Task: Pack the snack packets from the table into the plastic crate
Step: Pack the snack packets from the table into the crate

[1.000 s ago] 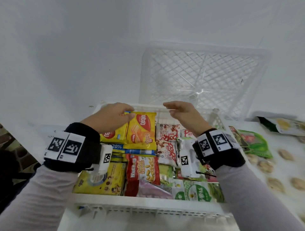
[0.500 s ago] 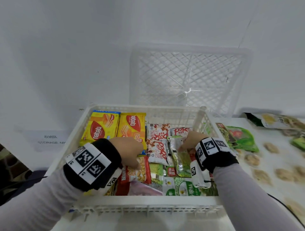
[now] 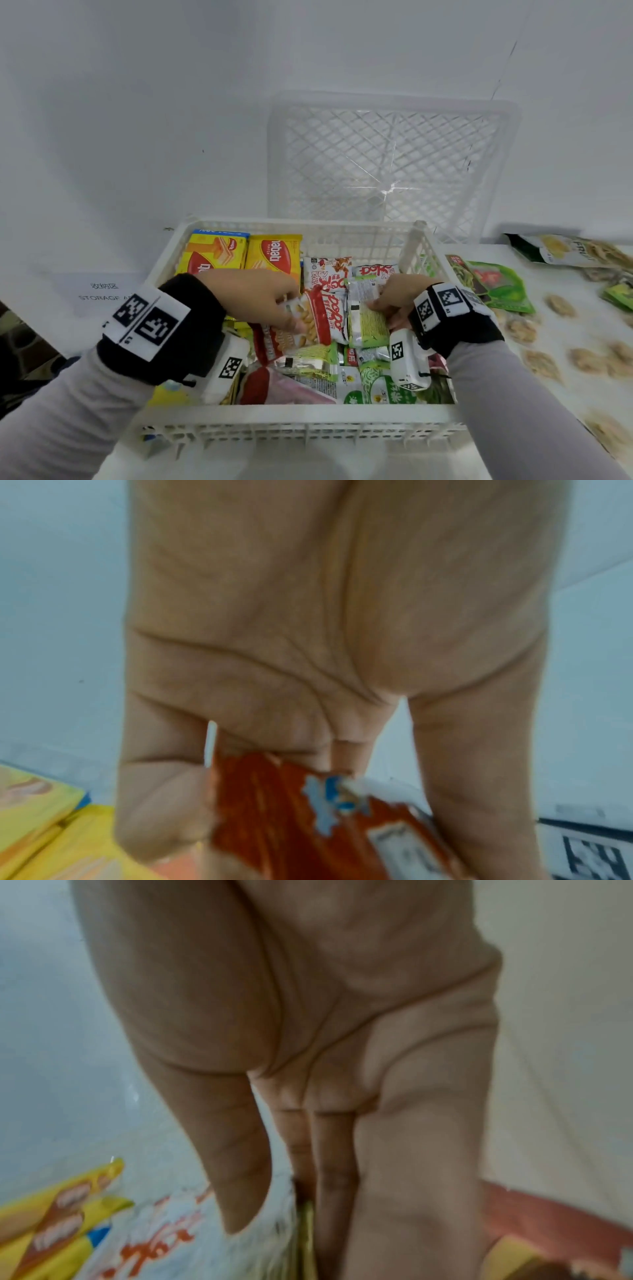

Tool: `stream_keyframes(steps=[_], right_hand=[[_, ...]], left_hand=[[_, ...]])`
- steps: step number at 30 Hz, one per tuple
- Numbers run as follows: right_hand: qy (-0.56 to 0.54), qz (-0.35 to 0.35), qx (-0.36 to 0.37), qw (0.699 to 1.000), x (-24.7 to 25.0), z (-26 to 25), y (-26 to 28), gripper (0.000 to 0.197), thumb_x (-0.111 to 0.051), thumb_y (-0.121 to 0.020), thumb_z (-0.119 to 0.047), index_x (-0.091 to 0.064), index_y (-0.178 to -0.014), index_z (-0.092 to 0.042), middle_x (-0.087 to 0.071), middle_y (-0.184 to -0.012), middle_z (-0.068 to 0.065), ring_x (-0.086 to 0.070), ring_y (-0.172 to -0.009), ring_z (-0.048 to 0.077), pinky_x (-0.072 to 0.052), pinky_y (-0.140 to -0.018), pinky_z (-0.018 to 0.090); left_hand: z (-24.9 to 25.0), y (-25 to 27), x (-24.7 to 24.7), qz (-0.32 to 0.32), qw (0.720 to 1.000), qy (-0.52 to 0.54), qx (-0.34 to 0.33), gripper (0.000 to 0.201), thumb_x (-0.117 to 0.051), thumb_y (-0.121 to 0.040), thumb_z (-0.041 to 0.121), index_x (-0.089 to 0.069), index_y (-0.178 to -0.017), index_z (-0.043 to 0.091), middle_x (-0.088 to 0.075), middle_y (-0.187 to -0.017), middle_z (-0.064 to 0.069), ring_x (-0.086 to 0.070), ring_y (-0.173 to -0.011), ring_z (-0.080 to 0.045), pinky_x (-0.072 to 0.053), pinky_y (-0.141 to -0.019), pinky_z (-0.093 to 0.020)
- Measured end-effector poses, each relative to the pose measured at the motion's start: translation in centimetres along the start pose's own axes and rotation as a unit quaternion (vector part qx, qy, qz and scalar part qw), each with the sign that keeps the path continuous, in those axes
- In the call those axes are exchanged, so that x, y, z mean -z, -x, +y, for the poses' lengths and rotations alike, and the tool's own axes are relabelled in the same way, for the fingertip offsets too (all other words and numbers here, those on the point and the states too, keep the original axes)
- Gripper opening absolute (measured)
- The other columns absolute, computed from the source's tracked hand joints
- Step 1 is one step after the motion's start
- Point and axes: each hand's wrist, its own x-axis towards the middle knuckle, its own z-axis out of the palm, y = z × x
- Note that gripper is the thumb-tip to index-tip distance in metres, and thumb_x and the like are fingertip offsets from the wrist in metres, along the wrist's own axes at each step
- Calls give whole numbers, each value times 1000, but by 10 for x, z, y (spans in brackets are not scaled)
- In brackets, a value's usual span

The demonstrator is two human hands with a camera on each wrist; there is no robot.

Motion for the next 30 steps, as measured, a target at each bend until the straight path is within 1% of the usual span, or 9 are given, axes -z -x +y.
stream_keyframes(steps=[7,11,13,16,19,22,24,26,30], right_hand=[[130,133,53,981,-7,-5,12,29,-70,-82,-25,-68,-106,-8,-68,-104,8,-64,-91,22,-52,-82,30],[84,127,36,988,-7,-9,14,27,-58,-90,-15,-59,-112,1,-62,-97,12,-59,-92,26,-51,-85,35],[93,124,17,988,-3,-10,14,28,-47,-96,-13,-53,-119,2,-59,-106,14,-58,-106,30,-48,-88,34],[129,176,-8,976,7,-4,19,36,-34,-101,-15,-45,-130,4,-53,-131,17,-51,-121,28,-41,-88,27],[192,162,-16,968,4,3,20,35,-35,-101,-13,-48,-128,4,-53,-131,17,-50,-122,28,-41,-94,28],[254,144,-15,956,-5,13,11,30,-45,-96,-14,-57,-120,0,-58,-124,12,-54,-116,29,-44,-90,32],[274,155,-15,949,-8,17,8,29,-48,-94,-14,-58,-118,-2,-59,-122,10,-56,-114,29,-43,-83,31],[292,173,-21,940,-11,18,6,24,-46,-95,-9,-59,-113,-1,-62,-119,11,-59,-110,25,-46,-83,28],[308,186,-13,933,-18,15,7,26,-42,-95,-11,-55,-116,-6,-58,-120,13,-55,-112,26,-45,-86,31]], left_hand=[[15,-16,22,162,970,182,-24,34,-58,-84,52,-48,-101,24,-45,-69,15,-45,-55,0,-35,-49,-17],[32,-45,28,256,922,289,-16,44,-60,-88,41,-45,-119,14,-61,-102,-2,-62,-91,-19,-50,-75,-34],[42,-63,27,267,910,317,7,49,-57,-90,38,-39,-125,10,-56,-111,-5,-58,-94,-19,-50,-75,-33],[57,-83,22,234,896,375,29,44,-53,-92,33,-40,-124,6,-49,-84,0,-47,-70,-11,-44,-62,-28],[63,-95,11,150,899,409,36,19,-54,-89,31,-48,-86,13,-37,-69,1,-41,-59,-12,-44,-61,-25],[70,-97,-2,35,968,247,15,28,-51,-89,42,-53,-67,24,-42,-63,2,-39,-48,-10,-34,-47,-18],[72,-97,-8,-31,990,141,3,30,-47,-90,48,-62,-85,23,-58,-86,0,-55,-70,-14,-39,-64,-21],[72,-96,-9,-67,993,100,-4,41,-45,-90,48,-57,-117,19,-47,-134,-2,-47,-120,-21,-33,-96,-30],[72,-98,-16,-95,991,86,-42,49,-54,-88,42,-54,-125,10,-50,-133,-8,-47,-121,-25,-36,-105,-38]])
